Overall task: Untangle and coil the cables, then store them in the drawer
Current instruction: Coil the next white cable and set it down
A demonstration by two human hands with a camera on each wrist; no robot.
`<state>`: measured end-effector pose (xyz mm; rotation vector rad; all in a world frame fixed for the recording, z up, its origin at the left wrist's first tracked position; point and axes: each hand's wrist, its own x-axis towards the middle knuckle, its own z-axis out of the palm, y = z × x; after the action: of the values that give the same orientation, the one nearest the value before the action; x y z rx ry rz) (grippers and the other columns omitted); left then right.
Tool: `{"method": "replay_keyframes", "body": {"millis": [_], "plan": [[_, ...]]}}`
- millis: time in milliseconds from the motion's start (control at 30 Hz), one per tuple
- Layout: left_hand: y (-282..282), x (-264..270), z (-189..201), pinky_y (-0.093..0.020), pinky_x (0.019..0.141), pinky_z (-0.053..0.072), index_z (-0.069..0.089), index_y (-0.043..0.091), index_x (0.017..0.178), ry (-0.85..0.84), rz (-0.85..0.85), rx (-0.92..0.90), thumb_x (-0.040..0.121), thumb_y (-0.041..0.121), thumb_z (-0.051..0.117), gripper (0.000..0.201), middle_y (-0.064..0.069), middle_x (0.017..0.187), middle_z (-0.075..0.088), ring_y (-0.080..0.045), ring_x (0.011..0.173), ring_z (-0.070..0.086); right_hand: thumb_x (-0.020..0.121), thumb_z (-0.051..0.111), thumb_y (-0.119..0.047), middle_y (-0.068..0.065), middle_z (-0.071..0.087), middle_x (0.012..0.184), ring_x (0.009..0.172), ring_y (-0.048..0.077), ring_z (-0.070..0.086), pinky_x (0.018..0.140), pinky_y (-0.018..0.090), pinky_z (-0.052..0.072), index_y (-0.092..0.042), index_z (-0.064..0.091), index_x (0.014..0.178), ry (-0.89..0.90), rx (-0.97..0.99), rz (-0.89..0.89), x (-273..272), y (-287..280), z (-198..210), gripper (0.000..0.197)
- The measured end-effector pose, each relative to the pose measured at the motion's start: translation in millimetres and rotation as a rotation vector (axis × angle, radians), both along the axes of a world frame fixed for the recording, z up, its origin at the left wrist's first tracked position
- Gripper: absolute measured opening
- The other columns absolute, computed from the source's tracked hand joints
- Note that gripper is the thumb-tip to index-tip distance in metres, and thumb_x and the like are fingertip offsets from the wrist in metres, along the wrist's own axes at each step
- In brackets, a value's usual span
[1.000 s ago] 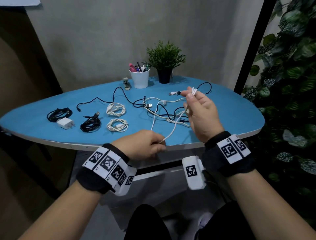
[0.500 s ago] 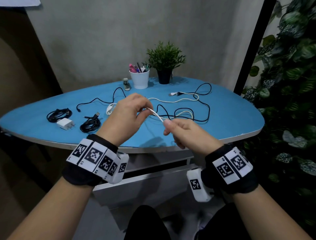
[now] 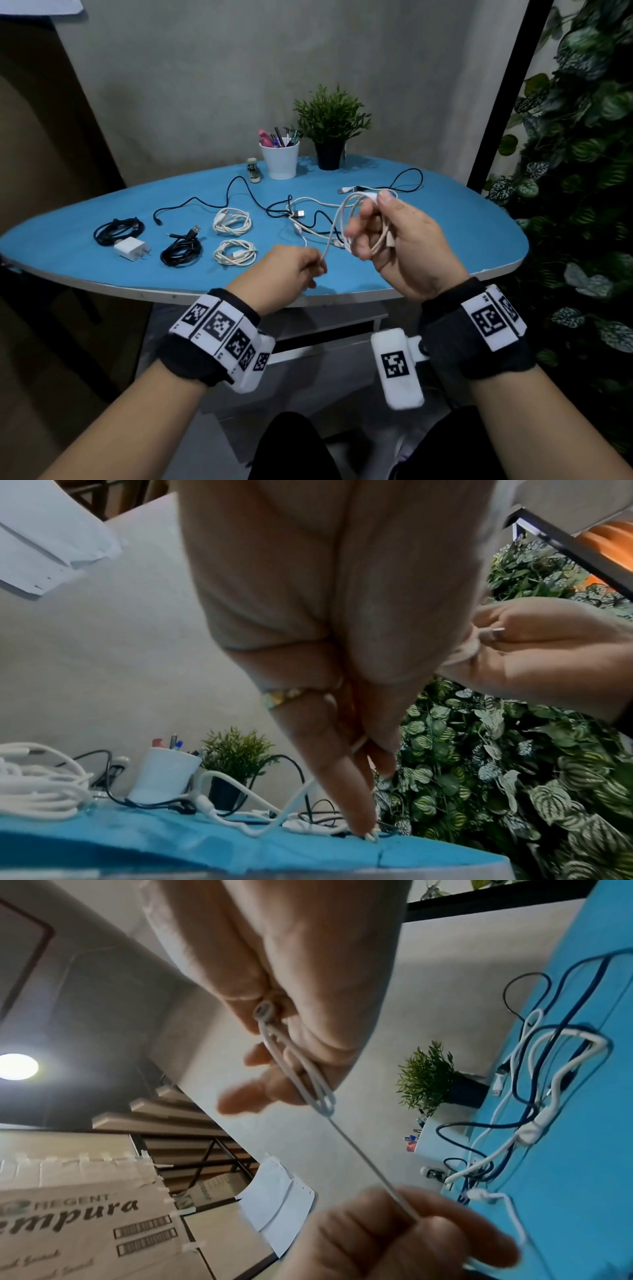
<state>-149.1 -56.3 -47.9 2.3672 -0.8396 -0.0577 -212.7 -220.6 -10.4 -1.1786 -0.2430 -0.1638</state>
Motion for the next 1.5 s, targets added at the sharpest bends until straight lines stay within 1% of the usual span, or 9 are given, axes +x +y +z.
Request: {"method": "replay_keyframes", "body": {"millis": [233,333,500,667,867,967,1067,1300,1500], "plan": [[-1.7,-9.6,1.8,-0.017,0.070,0.043,0.067,0.023,0.096,0.072,-0.217,0.257,0.091,0.024,0.056,0.012,0.014,0.074,0.059,0.001,0.068,0.054,0.099,0.040,-0.012,-0.003,0.058,0.118,0.115,0.007,0.055,0.095,0.023,0.045,-0.015,0.060,0.093,-0.026,0.026,-0.219,14.9,-2.0,-7.9,0.022],[2.0,-11.8,11.8,-0.011,0.065,0.042,0.066,0.026,0.090,0.096,-0.249,0.200,0.091,0.024,0.057,0.010,0.017,0.068,0.059,0.009,0.061,0.053,0.098,0.044,-0.014,-0.015,0.056,0.097,0.089,-0.015,0.052,0.077,0.013,0.041,-0.019,0.059,0.094,-0.059,-0.494,-0.391,18.3,-4.4,-19.9,0.017],[9.4,-12.2,26.3,-0.021,0.071,0.050,0.064,0.019,0.086,0.011,-0.173,-0.027,0.092,0.024,0.057,0.011,0.004,0.076,0.066,-0.004,0.070,0.063,0.098,0.042,-0.021,-0.005,0.065,0.081,0.078,0.018,0.058,0.068,0.024,0.042,-0.015,0.056,0.103,-0.002,-0.958,-0.334,16.7,-3.0,-26.9,0.016],[14.6,-2.5,30.3,-0.020,0.059,0.044,0.068,0.019,0.086,-0.155,-0.022,-0.297,0.090,0.026,0.059,0.011,0.005,0.070,0.063,-0.004,0.059,0.051,0.099,0.040,-0.035,-0.005,0.044,0.044,0.049,0.020,0.052,0.080,0.047,0.050,-0.009,0.060,0.087,0.085,-0.717,-0.095,11.1,1.1,-27.4,0.035],[11.7,-6.7,29.6,-0.009,0.068,0.041,0.068,0.023,0.104,-0.096,-0.075,-0.344,0.092,0.041,0.045,0.032,0.022,0.074,0.064,0.005,0.072,0.056,0.099,0.039,-0.021,0.001,0.031,0.050,0.036,0.008,0.031,0.066,0.033,0.055,-0.007,0.050,0.074,0.098,-0.245,0.090,4.7,13.4,-16.1,0.031],[10.4,-5.0,27.4,-0.026,0.079,0.047,0.068,0.029,0.097,-0.086,-0.121,-0.320,0.092,0.050,0.042,0.034,0.005,0.087,0.070,-0.010,0.085,0.062,0.100,0.038,-0.022,-0.001,0.034,0.052,0.037,0.008,0.030,0.062,0.031,0.056,-0.006,0.049,0.075,0.121,-0.159,0.111,5.0,15.0,-15.8,0.032],[12.2,-2.1,26.6,-0.036,0.073,0.047,0.068,0.020,0.086,-0.125,-0.065,-0.280,0.089,0.052,0.043,0.040,-0.003,0.079,0.067,-0.015,0.076,0.060,0.099,0.040,-0.020,0.000,0.038,0.052,0.038,0.010,0.038,0.059,0.030,0.055,-0.006,0.054,0.077,0.106,-0.192,0.063,6.8,16.2,-22.1,0.030],[14.3,-3.0,27.3,-0.014,0.046,0.028,0.061,0.015,0.073,-0.187,-0.016,-0.257,0.093,0.038,0.050,0.033,0.010,0.048,0.040,-0.003,0.045,0.040,0.093,0.055,-0.022,0.007,0.065,0.069,0.064,0.019,0.055,0.064,0.040,0.049,-0.012,0.071,0.088,-0.023,-0.806,-0.259,12.3,4.8,-32.4,0.020],[18.2,-0.6,31.1,-0.019,0.051,0.038,0.063,0.015,0.079,-0.042,-0.034,-0.318,0.095,0.028,0.051,0.024,0.010,0.054,0.051,-0.003,0.048,0.043,0.092,0.056,-0.009,0.006,0.063,0.063,0.051,0.013,0.058,0.050,0.023,0.051,-0.010,0.069,0.079,0.039,-0.579,-0.296,10.0,-5.5,-22.0,0.019]]}}
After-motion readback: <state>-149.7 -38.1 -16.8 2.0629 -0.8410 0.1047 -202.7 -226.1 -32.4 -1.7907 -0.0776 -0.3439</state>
